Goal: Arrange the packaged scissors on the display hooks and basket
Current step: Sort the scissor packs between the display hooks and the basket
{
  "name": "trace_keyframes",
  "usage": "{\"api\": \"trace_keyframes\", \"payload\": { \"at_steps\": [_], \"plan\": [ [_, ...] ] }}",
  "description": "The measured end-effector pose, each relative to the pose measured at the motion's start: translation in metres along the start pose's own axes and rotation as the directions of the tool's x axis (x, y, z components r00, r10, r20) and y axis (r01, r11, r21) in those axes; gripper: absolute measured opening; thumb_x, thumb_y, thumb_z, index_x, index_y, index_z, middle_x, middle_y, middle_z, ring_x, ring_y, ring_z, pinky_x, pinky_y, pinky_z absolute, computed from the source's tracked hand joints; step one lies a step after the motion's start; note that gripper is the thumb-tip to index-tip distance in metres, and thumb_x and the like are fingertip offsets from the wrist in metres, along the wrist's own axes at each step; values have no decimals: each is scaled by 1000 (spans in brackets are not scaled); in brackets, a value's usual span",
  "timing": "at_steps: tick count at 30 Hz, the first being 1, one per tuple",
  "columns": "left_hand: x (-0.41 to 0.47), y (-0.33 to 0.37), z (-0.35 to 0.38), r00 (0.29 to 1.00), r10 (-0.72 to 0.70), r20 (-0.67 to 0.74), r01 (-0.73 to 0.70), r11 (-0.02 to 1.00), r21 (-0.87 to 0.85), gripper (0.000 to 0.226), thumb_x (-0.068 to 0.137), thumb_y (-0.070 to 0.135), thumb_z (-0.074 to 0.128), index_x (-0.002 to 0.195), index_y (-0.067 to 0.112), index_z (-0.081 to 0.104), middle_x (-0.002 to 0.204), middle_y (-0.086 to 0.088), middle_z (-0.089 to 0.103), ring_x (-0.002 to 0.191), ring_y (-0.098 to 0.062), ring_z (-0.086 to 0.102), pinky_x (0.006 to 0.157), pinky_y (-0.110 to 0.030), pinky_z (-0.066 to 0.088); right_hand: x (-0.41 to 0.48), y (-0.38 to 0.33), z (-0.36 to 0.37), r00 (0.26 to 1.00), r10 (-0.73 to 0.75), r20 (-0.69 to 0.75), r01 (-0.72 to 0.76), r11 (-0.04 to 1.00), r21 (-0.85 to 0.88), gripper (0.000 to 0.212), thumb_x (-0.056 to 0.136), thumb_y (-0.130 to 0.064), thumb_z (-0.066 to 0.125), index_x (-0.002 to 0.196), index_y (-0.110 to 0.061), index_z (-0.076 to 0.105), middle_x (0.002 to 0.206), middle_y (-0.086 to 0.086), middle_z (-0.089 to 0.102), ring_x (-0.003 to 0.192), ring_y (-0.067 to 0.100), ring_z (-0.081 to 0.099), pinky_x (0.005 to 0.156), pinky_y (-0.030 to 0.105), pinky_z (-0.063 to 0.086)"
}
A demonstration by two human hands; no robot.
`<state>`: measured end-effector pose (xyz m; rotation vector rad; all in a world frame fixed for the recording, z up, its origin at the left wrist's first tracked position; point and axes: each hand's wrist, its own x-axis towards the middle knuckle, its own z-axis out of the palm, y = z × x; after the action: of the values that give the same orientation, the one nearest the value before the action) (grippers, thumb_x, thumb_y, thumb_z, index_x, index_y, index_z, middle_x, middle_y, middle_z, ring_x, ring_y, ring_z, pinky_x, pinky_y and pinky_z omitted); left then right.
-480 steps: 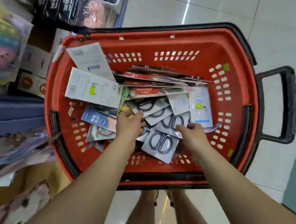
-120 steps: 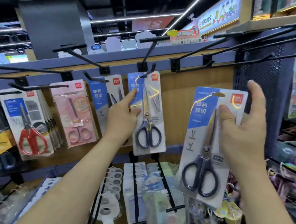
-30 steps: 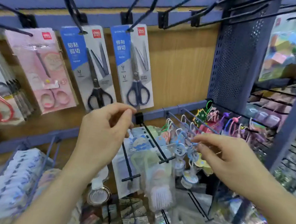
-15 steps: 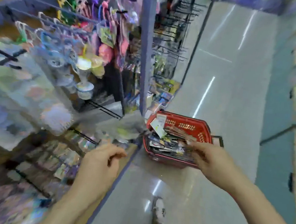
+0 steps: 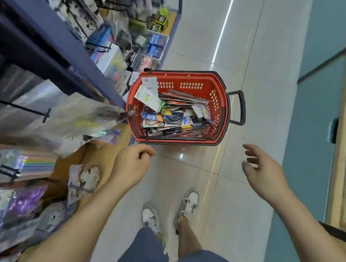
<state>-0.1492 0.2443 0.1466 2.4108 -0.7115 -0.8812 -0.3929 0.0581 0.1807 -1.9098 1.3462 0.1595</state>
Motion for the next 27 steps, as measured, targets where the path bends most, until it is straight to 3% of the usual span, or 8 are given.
{"api": "trace_keyframes", "payload": {
  "at_steps": [3, 6, 10, 16, 22, 24, 25, 27],
  "plan": [
    [49, -7, 18, 1000, -9, 11, 9, 999, 32, 30, 89, 4, 51, 86, 27, 71, 85, 13, 66, 90, -11, 62, 79, -25, 46, 48, -5, 24, 999, 36, 32, -37, 999, 36, 47, 93, -5, 55, 138, -16, 51, 128, 10, 62, 110, 27, 61, 96, 35, 46],
    [99, -26, 41, 999, -17, 40, 15, 999, 39, 29, 89, 4, 51, 95, 22, 73, 95, 6, 71, 96, -15, 64, 87, -30, 50, 96, -13, 55, 997, 47, 65, -50, 998, 45, 51, 91, -2, 55, 140, -14, 48, 130, 10, 61, 114, 30, 60, 98, 37, 46],
    [175, -48, 85, 990, -5, 142, -12, 993, 116, 32, 89, 1, 50, 107, 16, 73, 112, -2, 70, 105, -21, 63, 94, -33, 50, 165, -11, 99, 993, 93, 68, -94, 995, 13, 51, 91, -3, 56, 140, -16, 49, 127, 8, 65, 115, 31, 60, 85, 21, 39],
    [277, -84, 169, 953, 53, 298, -151, 936, 317, 33, 93, 13, 50, 116, 24, 71, 120, -5, 67, 113, -26, 59, 94, -34, 48, 274, 23, 168, 979, 63, 195, -17, 973, -228, 54, 86, -2, 58, 139, -11, 51, 136, 14, 57, 124, 33, 55, 103, 36, 42],
    [335, -98, 250, 835, 122, 537, -401, 803, 441, 34, 98, 36, 51, 130, 31, 59, 128, -2, 64, 117, -26, 58, 93, -37, 49, 363, 65, 241, 822, 266, 503, 7, 879, -476, 35, 100, -25, 50, 130, -9, 56, 131, 19, 60, 122, 34, 56, 94, 34, 44],
    [343, -99, 271, 810, 142, 569, -479, 721, 501, 34, 97, 38, 52, 130, 29, 54, 122, -4, 64, 114, -29, 57, 83, -37, 50, 377, 71, 262, 771, 331, 545, -129, 918, -375, 36, 103, -25, 45, 127, -1, 58, 132, 22, 58, 123, 36, 55, 90, 32, 44],
    [345, -97, 279, 807, 153, 570, -507, 674, 537, 36, 97, 36, 53, 131, 27, 48, 119, -5, 64, 113, -30, 57, 75, -36, 47, 383, 75, 272, 760, 371, 534, -286, 928, -238, 35, 103, -21, 45, 126, 1, 59, 129, 22, 60, 121, 36, 56, 85, 31, 47],
    [351, -95, 289, 802, 180, 570, -553, 586, 593, 38, 96, 25, 54, 132, 24, 41, 115, -5, 65, 111, -30, 56, 66, -36, 37, 396, 84, 293, 749, 491, 445, -583, 807, 91, 37, 93, -18, 55, 124, 1, 61, 124, 21, 64, 113, 37, 62, 84, 33, 54]
  ]
}}
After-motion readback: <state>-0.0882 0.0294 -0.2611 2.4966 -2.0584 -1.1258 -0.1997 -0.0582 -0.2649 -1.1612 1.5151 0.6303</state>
